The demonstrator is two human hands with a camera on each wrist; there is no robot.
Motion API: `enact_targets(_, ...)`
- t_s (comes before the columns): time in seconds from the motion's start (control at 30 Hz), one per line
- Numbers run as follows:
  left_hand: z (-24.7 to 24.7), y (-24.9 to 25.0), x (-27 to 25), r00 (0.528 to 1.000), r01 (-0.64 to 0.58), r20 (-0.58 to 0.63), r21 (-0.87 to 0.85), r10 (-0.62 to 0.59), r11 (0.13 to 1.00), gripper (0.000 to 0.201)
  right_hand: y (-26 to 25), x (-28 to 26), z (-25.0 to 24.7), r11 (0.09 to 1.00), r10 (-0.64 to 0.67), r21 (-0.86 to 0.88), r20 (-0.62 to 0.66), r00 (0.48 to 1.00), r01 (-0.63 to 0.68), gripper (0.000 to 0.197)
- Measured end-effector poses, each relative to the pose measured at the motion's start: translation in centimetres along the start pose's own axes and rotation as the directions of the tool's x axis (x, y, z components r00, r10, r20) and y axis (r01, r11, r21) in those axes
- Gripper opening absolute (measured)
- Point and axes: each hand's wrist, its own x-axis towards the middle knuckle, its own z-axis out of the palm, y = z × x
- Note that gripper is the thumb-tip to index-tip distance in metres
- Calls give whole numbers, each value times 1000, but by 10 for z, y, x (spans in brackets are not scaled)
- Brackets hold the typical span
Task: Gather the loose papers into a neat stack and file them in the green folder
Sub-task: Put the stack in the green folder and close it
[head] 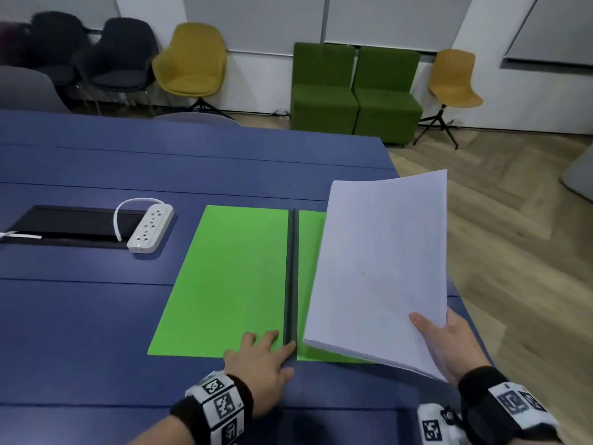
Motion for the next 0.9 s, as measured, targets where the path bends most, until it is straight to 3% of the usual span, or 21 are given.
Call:
enact_targets(0.27,19,0,-61,995,-16,102,-18,18,1000,49,26,-27,-5,985,134,-121,76,988,-124,20)
enact_targets(0.33,10,-4,-54,996,-6,86,-96,14,995,42,33,-28,-4,978,166,-143,88,982,-152,22)
enact_targets(0.47,-1,-15,-18,994,-32,-109,-315,-3,948,45,39,-24,3,965,185,-205,89,979,-164,20)
enact_targets(0.57,0,-16,-5,997,-10,-79,-336,-18,942,59,40,-18,9,955,204,-239,101,974,-175,19)
enact_targets(0.9,3,-17,-5,997,16,-68,-283,-36,959,64,57,7,21,936,215,-293,43,976,-194,23)
